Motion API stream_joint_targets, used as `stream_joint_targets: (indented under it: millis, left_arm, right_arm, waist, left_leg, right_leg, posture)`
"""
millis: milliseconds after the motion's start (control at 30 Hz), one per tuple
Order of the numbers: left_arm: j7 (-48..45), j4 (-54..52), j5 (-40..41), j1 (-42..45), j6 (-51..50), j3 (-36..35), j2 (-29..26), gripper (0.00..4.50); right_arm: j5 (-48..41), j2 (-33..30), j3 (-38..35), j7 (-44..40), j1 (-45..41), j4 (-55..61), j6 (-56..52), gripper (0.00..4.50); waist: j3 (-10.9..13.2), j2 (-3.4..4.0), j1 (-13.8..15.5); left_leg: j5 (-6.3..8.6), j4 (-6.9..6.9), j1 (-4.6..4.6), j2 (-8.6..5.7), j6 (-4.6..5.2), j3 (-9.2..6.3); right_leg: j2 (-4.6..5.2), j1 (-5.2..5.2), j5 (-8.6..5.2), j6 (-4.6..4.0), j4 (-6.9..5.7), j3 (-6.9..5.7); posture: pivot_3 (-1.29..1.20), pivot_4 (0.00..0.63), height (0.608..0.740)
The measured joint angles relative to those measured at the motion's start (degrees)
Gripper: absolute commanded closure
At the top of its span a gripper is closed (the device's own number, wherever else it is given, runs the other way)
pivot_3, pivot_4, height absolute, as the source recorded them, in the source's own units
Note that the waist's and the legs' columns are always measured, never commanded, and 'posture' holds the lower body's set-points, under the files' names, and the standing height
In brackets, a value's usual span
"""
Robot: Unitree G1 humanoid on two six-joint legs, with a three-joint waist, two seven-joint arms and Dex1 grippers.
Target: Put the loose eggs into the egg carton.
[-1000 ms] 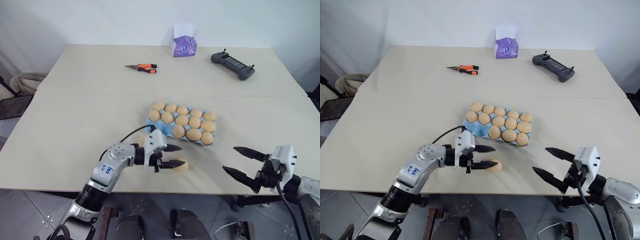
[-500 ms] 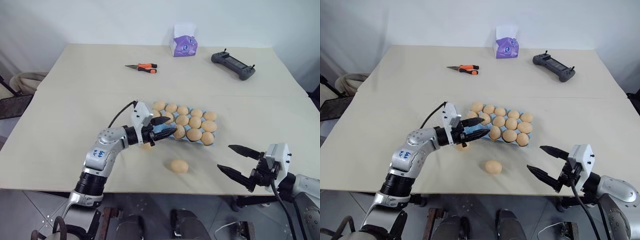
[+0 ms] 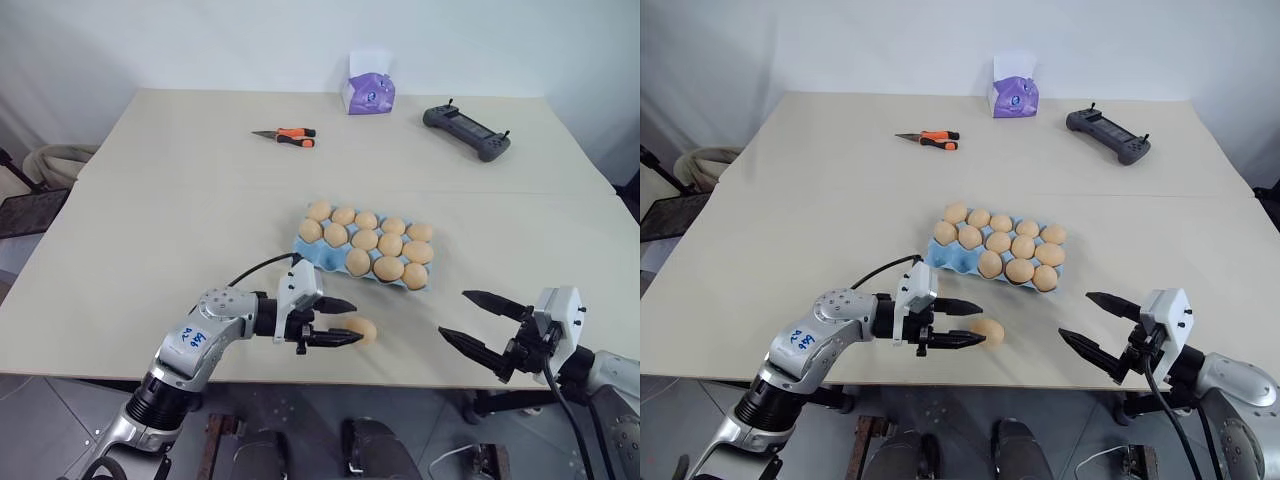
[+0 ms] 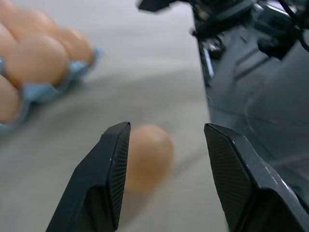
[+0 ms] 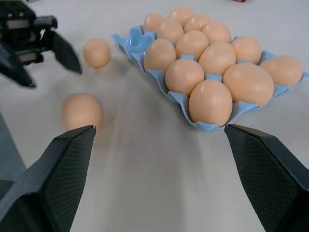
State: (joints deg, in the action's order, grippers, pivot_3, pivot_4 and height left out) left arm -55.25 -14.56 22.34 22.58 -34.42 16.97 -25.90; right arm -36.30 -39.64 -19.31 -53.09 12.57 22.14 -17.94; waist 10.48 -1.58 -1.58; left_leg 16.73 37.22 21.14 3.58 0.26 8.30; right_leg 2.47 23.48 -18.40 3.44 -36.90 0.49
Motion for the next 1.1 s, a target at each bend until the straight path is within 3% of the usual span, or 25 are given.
stream_joint_targets:
  millis: [433, 1100]
  left_arm:
    - [0.2, 7.4, -4.0, 2.5, 6.0, 3.4, 4.7, 1.96]
    - [0.5, 13.4, -9.5, 3.8, 9.1, 5.6, 6.4, 1.96]
  right_arm:
    - [1.0, 0.5, 0.3, -1.9, 1.8, -3.3, 2.6, 0.00]
    - [2.8, 1.0, 0.3, -6.0, 1.8, -11.4, 9.3, 0.00]
  waist:
    - [0.0, 0.00, 0.1]
    - [0.0, 0.00, 0.0]
  left_leg:
    - [0.02, -0.01, 0.03, 0.00, 0.01, -0.01]
    - [0.02, -0.01, 0.04, 0.00, 0.01, -0.01]
  right_leg:
    - [-0.01, 0.01, 0.00, 0.01, 0.04, -0.01]
    - [-0.01, 0.02, 0.00, 0.01, 0.04, -0.01]
  posture:
    - [0.00, 0.150, 0.740]
    - [0.00, 0.150, 0.740]
